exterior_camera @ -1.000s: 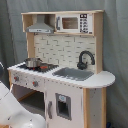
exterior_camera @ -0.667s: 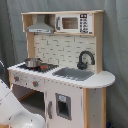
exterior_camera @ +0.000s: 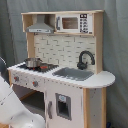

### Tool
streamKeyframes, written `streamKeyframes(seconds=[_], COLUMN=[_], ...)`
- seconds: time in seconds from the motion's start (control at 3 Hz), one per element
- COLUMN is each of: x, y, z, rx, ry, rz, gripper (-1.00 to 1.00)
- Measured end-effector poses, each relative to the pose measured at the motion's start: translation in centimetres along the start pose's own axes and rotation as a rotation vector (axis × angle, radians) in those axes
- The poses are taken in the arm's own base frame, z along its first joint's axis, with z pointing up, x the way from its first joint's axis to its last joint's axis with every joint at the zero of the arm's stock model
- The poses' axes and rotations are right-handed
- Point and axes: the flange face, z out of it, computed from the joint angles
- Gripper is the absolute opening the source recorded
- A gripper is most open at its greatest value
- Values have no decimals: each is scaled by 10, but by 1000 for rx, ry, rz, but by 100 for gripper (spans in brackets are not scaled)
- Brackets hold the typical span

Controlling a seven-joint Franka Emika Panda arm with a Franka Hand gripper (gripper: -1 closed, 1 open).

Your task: Play with the kitchen

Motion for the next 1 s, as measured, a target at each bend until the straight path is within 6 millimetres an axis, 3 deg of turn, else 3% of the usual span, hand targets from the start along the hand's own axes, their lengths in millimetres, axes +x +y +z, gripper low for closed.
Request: streamKeyframes(seconds=[1.0], x=[25], y=[-34], z=[-15], rx=[49], ry=[168], rz=[218], gripper=[100])
